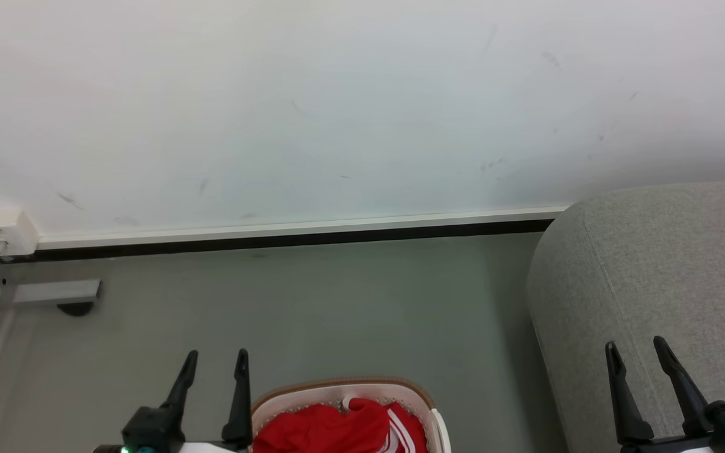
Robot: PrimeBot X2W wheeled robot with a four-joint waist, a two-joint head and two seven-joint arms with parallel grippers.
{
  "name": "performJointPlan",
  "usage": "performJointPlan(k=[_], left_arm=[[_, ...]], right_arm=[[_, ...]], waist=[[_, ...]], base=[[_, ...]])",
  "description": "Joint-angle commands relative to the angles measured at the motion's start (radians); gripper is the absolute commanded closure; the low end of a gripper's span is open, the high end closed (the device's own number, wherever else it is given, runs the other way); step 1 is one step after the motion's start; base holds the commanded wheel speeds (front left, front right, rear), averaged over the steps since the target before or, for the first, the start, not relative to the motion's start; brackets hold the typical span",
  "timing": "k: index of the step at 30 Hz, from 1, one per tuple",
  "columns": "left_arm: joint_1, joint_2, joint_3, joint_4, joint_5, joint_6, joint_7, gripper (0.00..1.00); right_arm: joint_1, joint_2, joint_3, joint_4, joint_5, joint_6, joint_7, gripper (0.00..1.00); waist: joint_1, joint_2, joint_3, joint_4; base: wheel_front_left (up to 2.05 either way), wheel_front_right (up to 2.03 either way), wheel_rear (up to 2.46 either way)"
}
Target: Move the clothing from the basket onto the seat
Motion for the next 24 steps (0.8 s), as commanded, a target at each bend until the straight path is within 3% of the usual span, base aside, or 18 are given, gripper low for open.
performJointPlan(k=[1,8,24], left_arm=[[0.007,0.009,-0.001,-0.003,0.02,0.005,-0.008,0.0],[0.009,0.009,-0.009,-0.001,0.066,0.012,-0.018,0.0],[0.01,0.009,-0.006,0.0,0.044,0.01,-0.017,0.0]], right_arm=[[0.008,-0.004,0.003,0.004,-0.019,-0.002,-0.008,0.0],[0.003,-0.015,0.007,0.009,-0.055,-0.002,-0.019,0.0],[-0.012,-0.015,0.002,-0.001,-0.039,-0.002,-0.017,0.0]], waist=[[0.0,0.0,0.001,0.0],[0.0,0.0,0.004,-0.002],[0.0,0.0,0.022,-0.013]], base=[[0.0,0.0,0.0],[0.0,0.0,0.0],[0.0,0.0,0.0]])
